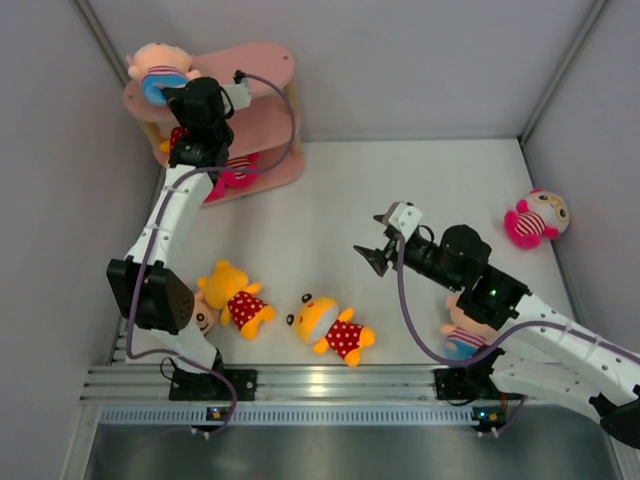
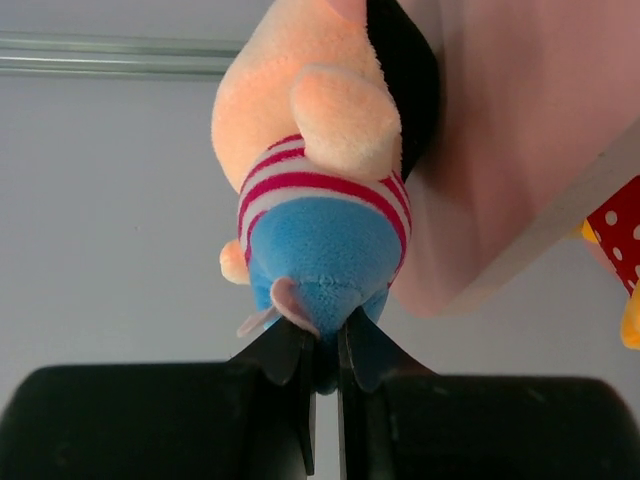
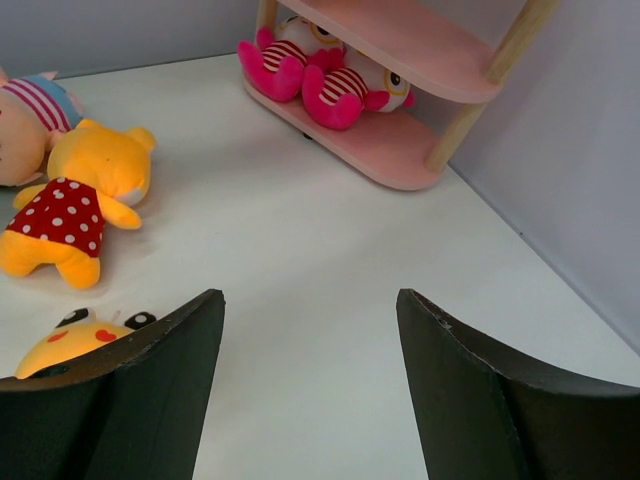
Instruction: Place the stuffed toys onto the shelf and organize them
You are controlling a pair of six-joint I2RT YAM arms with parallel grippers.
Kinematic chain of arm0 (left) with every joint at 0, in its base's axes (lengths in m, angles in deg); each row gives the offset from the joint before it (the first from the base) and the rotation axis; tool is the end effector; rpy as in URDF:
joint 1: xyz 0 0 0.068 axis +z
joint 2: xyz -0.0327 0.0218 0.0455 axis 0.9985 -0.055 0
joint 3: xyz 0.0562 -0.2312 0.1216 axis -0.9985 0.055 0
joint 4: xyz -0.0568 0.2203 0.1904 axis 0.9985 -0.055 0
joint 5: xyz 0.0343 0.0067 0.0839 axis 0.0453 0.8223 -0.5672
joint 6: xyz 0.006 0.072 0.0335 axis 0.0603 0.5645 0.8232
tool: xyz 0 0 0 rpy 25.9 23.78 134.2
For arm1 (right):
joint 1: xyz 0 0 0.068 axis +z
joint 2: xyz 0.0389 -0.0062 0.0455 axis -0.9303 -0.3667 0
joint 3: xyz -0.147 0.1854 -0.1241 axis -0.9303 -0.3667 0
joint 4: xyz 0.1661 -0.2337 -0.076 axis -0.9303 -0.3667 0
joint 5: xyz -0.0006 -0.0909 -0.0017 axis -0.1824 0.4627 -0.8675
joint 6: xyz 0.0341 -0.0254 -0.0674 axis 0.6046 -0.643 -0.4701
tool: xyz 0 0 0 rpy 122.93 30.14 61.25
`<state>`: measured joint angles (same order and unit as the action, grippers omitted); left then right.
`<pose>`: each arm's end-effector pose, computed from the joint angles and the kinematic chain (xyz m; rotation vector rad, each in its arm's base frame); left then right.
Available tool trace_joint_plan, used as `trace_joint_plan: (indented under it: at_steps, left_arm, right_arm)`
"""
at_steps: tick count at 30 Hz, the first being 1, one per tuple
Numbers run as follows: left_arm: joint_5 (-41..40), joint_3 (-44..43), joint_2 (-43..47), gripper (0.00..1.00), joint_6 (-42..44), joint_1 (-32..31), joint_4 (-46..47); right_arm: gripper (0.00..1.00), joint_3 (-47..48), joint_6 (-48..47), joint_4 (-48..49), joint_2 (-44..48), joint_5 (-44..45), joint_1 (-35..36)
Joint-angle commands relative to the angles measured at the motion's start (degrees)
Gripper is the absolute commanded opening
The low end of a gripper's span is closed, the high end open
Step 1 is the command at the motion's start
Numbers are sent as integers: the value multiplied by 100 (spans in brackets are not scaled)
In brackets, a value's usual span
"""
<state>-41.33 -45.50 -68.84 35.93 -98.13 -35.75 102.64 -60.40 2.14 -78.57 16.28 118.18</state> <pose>0.4520 -0.0456 0.4507 0.8052 1.6454 1.4202 0.1791 0.2164 0.3459 -0.9264 1.3736 0.4933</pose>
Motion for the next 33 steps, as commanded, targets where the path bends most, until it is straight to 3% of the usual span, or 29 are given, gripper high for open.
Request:
trace_joint_plan:
  at_steps: [1, 11, 13, 14, 15, 18, 21, 23, 24, 25, 26, 27, 29, 30, 33]
  left_arm:
    - [-594, 416, 280, 0, 611, 48, 1167]
    - [-657, 584, 297, 0, 471, 92, 1292]
    - [-640, 680, 367, 12, 427, 92, 1284]
    - [-648, 707, 393, 26, 410, 83, 1284]
    - [-614, 742, 455, 45, 366, 83, 1284]
    - [-395, 952, 683, 60, 217, 83, 1284]
    - [-149, 1190, 903, 68, 138, 74, 1284]
    - [-34, 1339, 1008, 73, 85, 74, 1284]
    - [28, 1401, 1122, 77, -3, 66, 1275]
    - [255, 1532, 1193, 80, -56, 48, 1240]
    - [396, 1637, 1385, 92, -91, 30, 1170]
    - [598, 1752, 1491, 98, -187, 4, 1143]
    - [1055, 1963, 1728, 98, -389, -5, 1073]
    - [1161, 1964, 1773, 98, -677, -14, 812]
    - [1338, 1893, 1887, 98, -1371, -14, 677]
  right_arm:
    - [70, -60, 162, 113, 142, 77, -30]
    - [70, -77, 215, 60, 142, 77, -21]
    - [70, -86, 232, 60, 142, 77, -21]
    - [70, -86, 250, 60, 142, 77, -30]
    - [71, -86, 276, 60, 142, 77, -21]
    - [71, -77, 372, 60, 133, 85, -21]
    - [72, 71, 670, -282, 28, 278, -21]
    - [78, 352, 978, -729, -165, 968, -21]
    - [85, 501, 1510, -992, -279, 1304, -30]
    - [87, 920, 1959, -1838, -559, 2212, -21]
    - [88, 1185, 2416, -2404, -735, 2700, -21]
    - [89, 1458, 3395, -2975, -929, 3087, -82]
    - [90, 2066, 4385, -4806, -1412, 3685, -248]
    - [94, 2180, 5294, -5331, -1518, 3741, -493]
    - [99, 1850, 6563, -6512, -1651, 3733, -1039]
